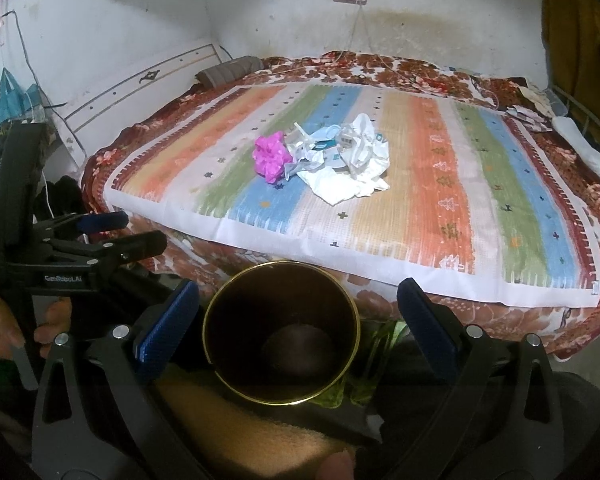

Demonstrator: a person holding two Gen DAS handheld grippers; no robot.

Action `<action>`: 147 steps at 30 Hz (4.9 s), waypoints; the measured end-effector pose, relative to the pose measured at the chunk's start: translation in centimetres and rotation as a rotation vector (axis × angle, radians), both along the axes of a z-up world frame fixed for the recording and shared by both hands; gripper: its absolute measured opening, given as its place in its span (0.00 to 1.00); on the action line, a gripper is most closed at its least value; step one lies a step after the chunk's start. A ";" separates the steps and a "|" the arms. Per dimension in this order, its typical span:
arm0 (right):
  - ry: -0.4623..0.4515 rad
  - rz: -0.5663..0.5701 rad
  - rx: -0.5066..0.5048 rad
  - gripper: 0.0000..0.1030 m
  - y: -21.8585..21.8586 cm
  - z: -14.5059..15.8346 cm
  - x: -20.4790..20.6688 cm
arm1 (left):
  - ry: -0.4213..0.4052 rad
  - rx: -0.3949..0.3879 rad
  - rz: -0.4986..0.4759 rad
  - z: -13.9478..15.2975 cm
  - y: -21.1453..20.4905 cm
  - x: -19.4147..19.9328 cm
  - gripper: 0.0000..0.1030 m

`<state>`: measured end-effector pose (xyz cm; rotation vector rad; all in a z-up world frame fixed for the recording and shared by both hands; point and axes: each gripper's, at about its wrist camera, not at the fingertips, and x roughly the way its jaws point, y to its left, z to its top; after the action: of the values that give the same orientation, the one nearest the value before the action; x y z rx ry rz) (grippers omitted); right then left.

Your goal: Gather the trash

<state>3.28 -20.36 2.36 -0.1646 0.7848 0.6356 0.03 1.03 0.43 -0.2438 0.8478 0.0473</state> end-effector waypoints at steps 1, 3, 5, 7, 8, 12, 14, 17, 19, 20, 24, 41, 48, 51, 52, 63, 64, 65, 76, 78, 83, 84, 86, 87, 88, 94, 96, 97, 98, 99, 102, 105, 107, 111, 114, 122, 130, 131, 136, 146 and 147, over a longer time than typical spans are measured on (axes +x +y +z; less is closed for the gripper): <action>0.004 -0.004 0.003 0.92 0.0 0.0 0.1 | -0.002 0.004 -0.003 0.0 -0.1 0.0 0.95; 0.018 -0.013 0.019 0.92 -0.2 0.0 0.5 | -0.008 0.015 -0.011 0.0 0.0 0.0 0.95; 0.027 -0.018 0.031 0.92 -0.5 0.0 0.9 | -0.007 0.030 -0.005 -0.2 -0.1 0.0 0.95; 0.030 -0.008 0.036 0.92 -0.3 -0.2 0.9 | 0.005 0.041 0.000 -0.4 0.0 0.0 0.95; 0.034 -0.007 0.037 0.92 -0.6 -0.4 1.2 | 0.010 0.039 0.008 -0.4 0.1 0.1 0.95; 0.046 -0.004 0.036 0.92 -1.0 -1.3 1.6 | 0.008 -0.011 0.056 -0.4 1.2 0.0 0.95; 0.046 0.001 0.039 0.92 -1.0 -1.4 1.7 | 0.002 -0.011 0.069 -0.3 1.0 0.1 0.95; 0.045 0.010 0.046 0.92 -1.2 -1.5 1.7 | 0.001 -0.009 0.048 -0.4 0.2 0.2 0.95; 0.040 0.017 0.040 0.92 -1.1 -1.7 1.7 | -0.008 0.003 0.046 -0.3 0.0 0.2 0.95; 0.040 0.023 0.037 0.92 -1.1 -1.8 1.7 | -0.009 0.007 0.050 -0.3 0.0 0.2 0.95; 0.035 0.032 0.040 0.92 -1.1 -1.9 1.6 | -0.014 0.003 0.051 -0.2 0.1 0.2 0.95; 0.048 0.054 0.028 0.92 -0.4 -1.9 2.3 | -0.030 -0.022 0.112 0.2 1.2 0.8 0.94; 0.047 0.059 0.017 0.92 0.7 -1.4 4.4 | 0.019 -0.066 0.106 -0.1 1.9 2.9 0.94; 0.034 0.057 0.004 0.92 1.1 -1.0 5.7 | 0.019 -0.087 0.086 0.2 2.2 3.8 0.94; 0.035 0.055 0.007 0.92 1.3 -0.7 6.3 | 0.014 -0.073 0.093 0.5 2.4 4.1 0.94; 0.081 0.037 -0.002 0.92 3.0 0.1 11.4 | 0.059 -0.038 0.164 1.6 5.6 9.4 0.94; 0.088 0.040 -0.003 0.92 3.2 0.1 11.9 | 0.069 -0.045 0.165 1.6 5.9 9.9 0.94; 0.094 0.046 -0.001 0.92 3.5 0.1 12.2 | 0.080 -0.053 0.164 1.6 6.2 10.6 0.94; 0.079 0.041 -0.037 0.91 6.1 0.2 15.9 | 0.168 -0.143 0.194 0.0 9.3 15.0 0.93; 0.068 0.032 -0.045 0.91 6.6 0.2 16.7 | 0.173 -0.152 0.195 0.0 9.7 15.9 0.93; 0.075 0.019 -0.062 0.91 7.5 -0.3 18.8 | 0.175 -0.145 0.199 -0.3 10.6 18.2 0.93; 0.075 0.017 -0.063 0.91 7.7 -0.4 19.1 | 0.178 -0.144 0.198 -0.4 10.7 18.7 0.93; 0.081 0.010 -0.064 0.91 7.9 -0.7 20.1 | 0.184 -0.145 0.197 -0.6 11.0 19.7 0.93; 0.083 0.006 -0.064 0.91 7.9 -0.8 20.5 | 0.187 -0.145 0.197 -0.7 11.2 20.0 0.93; 0.085 0.002 -0.065 0.91 8.1 -0.9 20.9 | 0.192 -0.144 0.198 -0.9 11.4 20.5 0.93; 0.096 -0.017 -0.064 0.90 8.9 -1.9 23.8 | 0.201 -0.160 0.225 -1.9 12.7 22.9 0.93; 0.097 -0.022 -0.071 0.90 9.3 -2.2 24.6 | 0.208 -0.171 0.242 -2.5 13.4 23.7 0.91; 0.098 -0.025 -0.080 0.90 9.5 -2.6 25.2 | 0.214 -0.175 0.247 -2.9 13.6 24.1 0.90; 0.102 -0.030 -0.082 0.90 9.6 -2.9 25.5 | 0.221 -0.180 0.247 -3.3 13.8 24.5 0.90; 0.111 -0.036 -0.080 0.90 9.8 -3.1 26.1 | 0.228 -0.183 0.246 -3.7 14.1 24.8 0.89; 0.120 -0.048 -0.092 0.88 10.3 -3.9 27.4 | 0.237 -0.203 0.246 -4.4 14.5 25.7 0.87; 0.124 -0.048 -0.109 0.84 10.9 -4.6 28.6 | 0.238 -0.208 0.238 -4.9 14.6 26.8 0.85; 0.134 -0.042 -0.116 0.82 11.3 -5.1 29.2 | 0.241 -0.200 0.225 -5.2 14.4 27.4 0.84; 0.149 -0.028 -0.133 0.76 12.4 -5.9 30.1 | 0.257 -0.170 0.203 -5.6 14.0 28.5 0.80; 0.152 -0.031 -0.150 0.71 13.1 -6.5 30.7 | 0.279 -0.144 0.184 -6.2 13.8 29.3 0.76; 0.182 -0.057 -0.175 0.51 14.1 -8.4 33.1 | 0.324 -0.105 0.166 -7.9 13.8 30.7 0.65; 0.210 -0.017 -0.180 0.10 14.7 -9.5 33.5 | 0.361 -0.102 0.121 -9.1 13.7 31.4 0.13; 0.207 -0.015 -0.178 0.09 14.5 -9.3 33.4 | 0.361 -0.103 0.120 -8.8 13.8 31.3 0.11; 0.199 -0.018 -0.157 0.04 13.4 -8.1 33.1 | 0.340 -0.113 0.130 -6.8 14.0 30.6 0.09; 0.187 -0.009 -0.105 0.03 12.1 -5.0 31.2 | 0.250 -0.167 0.135 -2.5 14.2 27.9 0.09; 0.186 -0.008 -0.098 0.03 11.9 -4.8 30.9 | 0.243 -0.175 0.131 -2.2 14.1 27.7 0.09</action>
<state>34.20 -8.43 -2.40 -0.1938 0.9960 0.6103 27.70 15.09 -1.78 -0.4652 1.0786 0.1270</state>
